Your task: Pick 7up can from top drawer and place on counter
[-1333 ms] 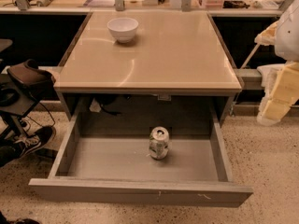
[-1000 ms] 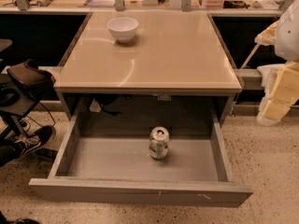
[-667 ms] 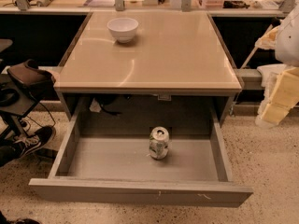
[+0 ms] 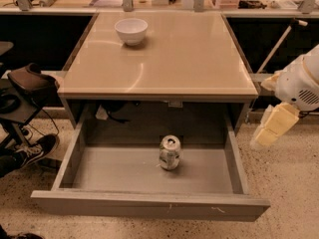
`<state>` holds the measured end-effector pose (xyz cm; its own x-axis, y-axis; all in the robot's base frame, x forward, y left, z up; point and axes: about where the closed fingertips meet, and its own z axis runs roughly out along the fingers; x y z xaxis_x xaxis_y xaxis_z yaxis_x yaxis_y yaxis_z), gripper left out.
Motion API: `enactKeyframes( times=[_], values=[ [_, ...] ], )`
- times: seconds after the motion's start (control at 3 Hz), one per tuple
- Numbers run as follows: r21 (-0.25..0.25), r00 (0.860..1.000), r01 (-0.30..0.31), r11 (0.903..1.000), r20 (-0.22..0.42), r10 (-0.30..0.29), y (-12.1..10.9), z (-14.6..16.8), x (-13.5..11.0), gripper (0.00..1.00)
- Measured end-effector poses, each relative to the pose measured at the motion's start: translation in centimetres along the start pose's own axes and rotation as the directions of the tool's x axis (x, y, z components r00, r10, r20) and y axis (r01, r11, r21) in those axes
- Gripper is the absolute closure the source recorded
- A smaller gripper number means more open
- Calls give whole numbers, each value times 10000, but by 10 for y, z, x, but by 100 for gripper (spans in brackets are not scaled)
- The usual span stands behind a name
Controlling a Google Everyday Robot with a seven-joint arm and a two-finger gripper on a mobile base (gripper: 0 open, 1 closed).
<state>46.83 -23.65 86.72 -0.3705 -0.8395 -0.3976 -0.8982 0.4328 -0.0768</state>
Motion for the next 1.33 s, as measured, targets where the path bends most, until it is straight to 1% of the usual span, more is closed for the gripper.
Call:
enactKeyframes(
  times=[0.33,0.67,1.0,1.33],
  values=[
    [-253,9959,-736,9970,513,749,-33,51,3,0],
    [-395,9961,-682,9969,526,702,-24,55,7,0],
    [-1778,9956,-166,9839,877,326,16,88,-1,0],
    [-3386,9692,1328,9315,2412,-505,73,133,-83,0]
  ],
)
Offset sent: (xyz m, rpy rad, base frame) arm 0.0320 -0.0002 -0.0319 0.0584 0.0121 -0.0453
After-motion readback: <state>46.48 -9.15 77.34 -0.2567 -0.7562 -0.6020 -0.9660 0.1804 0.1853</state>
